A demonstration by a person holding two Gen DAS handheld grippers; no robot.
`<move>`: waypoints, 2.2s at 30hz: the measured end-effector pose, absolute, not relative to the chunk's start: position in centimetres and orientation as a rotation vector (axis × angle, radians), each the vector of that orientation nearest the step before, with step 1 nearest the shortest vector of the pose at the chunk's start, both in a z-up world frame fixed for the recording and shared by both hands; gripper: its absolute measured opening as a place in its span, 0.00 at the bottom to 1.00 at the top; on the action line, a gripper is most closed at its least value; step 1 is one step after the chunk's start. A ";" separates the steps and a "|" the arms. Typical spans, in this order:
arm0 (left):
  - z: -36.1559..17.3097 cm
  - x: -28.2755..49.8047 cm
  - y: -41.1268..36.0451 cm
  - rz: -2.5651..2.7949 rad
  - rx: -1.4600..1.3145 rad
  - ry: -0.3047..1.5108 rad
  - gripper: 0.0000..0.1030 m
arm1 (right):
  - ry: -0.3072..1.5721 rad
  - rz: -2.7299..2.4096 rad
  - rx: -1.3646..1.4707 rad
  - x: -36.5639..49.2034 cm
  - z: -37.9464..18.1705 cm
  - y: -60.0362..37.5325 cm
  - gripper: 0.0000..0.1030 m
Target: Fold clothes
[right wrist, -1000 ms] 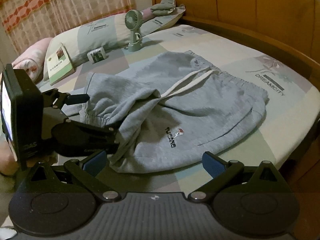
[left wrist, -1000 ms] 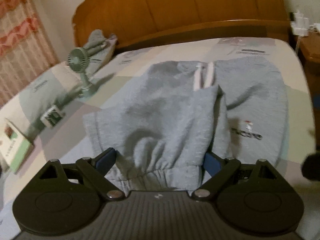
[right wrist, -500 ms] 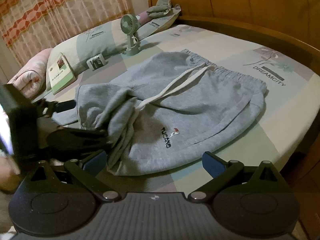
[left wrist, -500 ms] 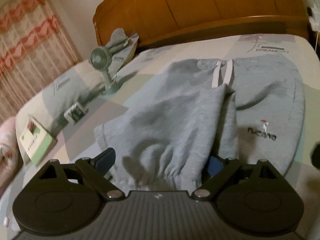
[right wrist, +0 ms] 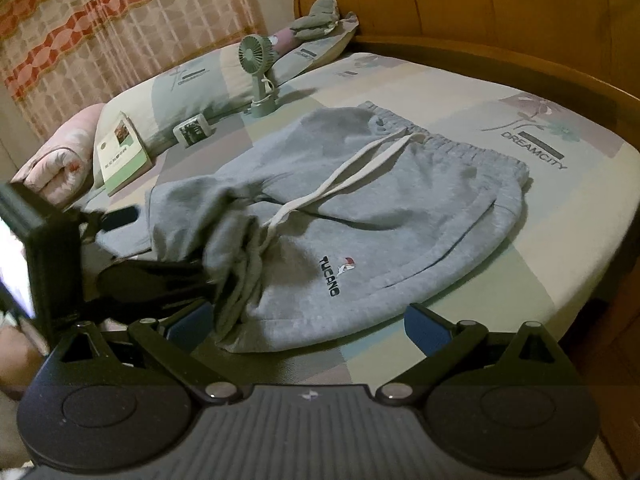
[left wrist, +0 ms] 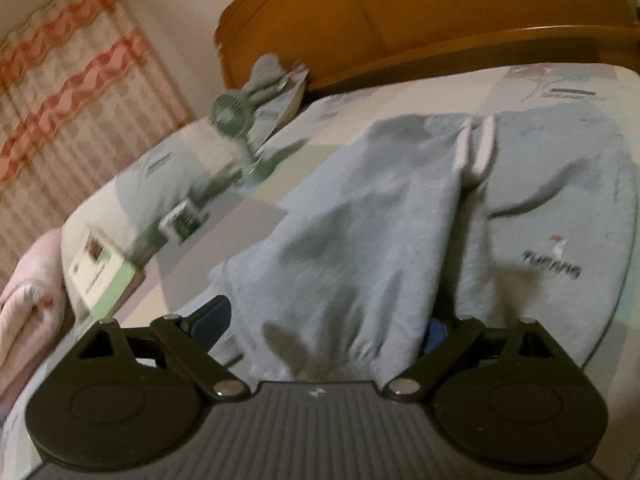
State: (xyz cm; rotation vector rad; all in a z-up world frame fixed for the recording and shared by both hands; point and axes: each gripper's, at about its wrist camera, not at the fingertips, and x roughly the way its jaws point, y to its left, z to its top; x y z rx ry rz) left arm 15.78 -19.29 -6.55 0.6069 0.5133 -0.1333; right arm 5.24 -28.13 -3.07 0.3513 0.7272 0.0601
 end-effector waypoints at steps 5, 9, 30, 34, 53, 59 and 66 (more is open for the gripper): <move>-7.3 16.7 -19.3 -0.078 0.615 0.527 0.91 | 0.719 0.048 0.344 4.6 -2.8 -28.1 1.00; -6.7 15.7 -16.6 -0.043 0.587 0.564 0.91 | 0.723 0.050 0.360 4.5 -2.9 -28.1 1.00; -5.4 14.3 -11.0 0.068 0.462 0.612 0.91 | 0.843 0.131 0.281 5.2 -3.1 -23.9 1.00; -5.0 13.0 -9.0 0.095 0.435 0.610 0.90 | 0.855 0.141 0.273 5.3 -3.3 -23.1 1.00; -4.7 12.9 -7.2 0.061 0.331 0.540 0.87 | 0.840 0.123 0.245 3.8 -2.2 -22.0 1.00; -6.0 15.0 -7.8 0.044 0.321 0.557 0.88 | 0.829 0.118 0.220 3.0 -1.7 -21.4 1.00; -5.4 12.5 -6.7 0.113 0.351 0.475 0.88 | 0.824 0.105 0.230 2.8 -1.5 -21.7 1.00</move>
